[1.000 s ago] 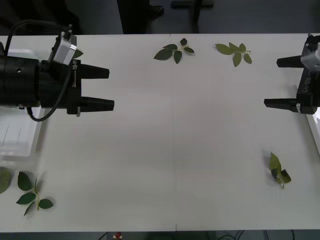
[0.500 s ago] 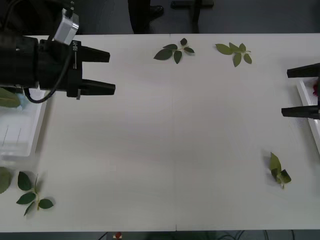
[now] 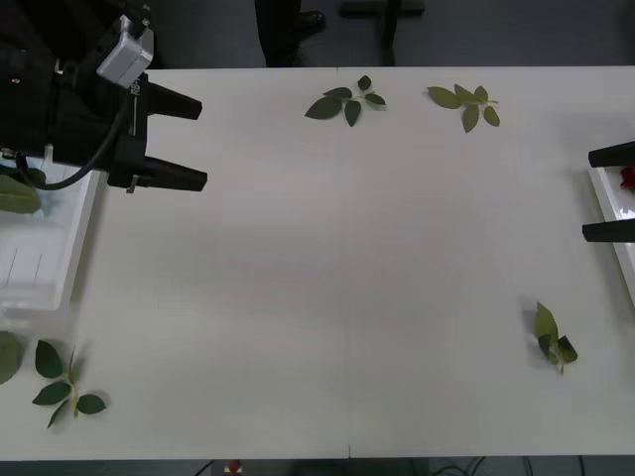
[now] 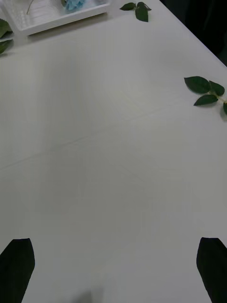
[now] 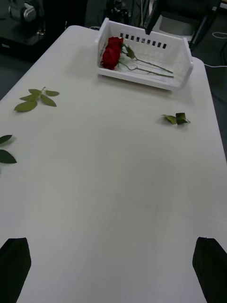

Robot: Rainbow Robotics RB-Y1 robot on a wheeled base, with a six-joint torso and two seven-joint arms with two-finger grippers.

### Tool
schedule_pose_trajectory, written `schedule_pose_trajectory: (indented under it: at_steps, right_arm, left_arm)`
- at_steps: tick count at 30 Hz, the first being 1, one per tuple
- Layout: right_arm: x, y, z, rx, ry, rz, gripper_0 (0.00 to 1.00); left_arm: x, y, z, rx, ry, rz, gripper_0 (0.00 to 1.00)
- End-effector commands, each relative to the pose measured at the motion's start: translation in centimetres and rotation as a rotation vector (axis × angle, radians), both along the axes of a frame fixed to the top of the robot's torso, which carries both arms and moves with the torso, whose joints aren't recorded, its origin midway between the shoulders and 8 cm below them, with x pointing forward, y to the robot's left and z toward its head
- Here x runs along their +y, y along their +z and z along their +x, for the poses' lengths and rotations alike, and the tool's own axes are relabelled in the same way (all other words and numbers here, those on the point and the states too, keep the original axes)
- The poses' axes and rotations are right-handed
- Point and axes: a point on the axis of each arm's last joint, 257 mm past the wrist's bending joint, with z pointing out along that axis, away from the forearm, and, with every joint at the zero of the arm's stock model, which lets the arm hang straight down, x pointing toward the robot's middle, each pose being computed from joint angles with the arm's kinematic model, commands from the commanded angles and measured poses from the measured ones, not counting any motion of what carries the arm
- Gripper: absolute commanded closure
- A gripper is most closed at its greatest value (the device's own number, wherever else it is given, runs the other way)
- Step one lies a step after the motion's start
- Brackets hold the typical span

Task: Place the red flowers into the right box and the blue flowers into the left box. If a person shows an open palm, hand one flower to the person first, then continue sorting.

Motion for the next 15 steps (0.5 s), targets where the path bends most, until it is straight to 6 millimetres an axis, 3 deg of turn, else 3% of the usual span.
schedule_pose_trajectory:
  at_steps: [1,15]
  right_arm:
    - [-0.1,1.4,-0.1,-0.040,0.025,-0.020,0.00]
    - [0.1,1.4,-0.1,-0.040,0.028,-0.020,0.00]
  left_arm:
    - [-0.8,0.7,-0.8,-0.045,-0.069,0.027,0.00]
    - [-1.9,-1.0,-2.3,0.004,-0.126,0.038,0.00]
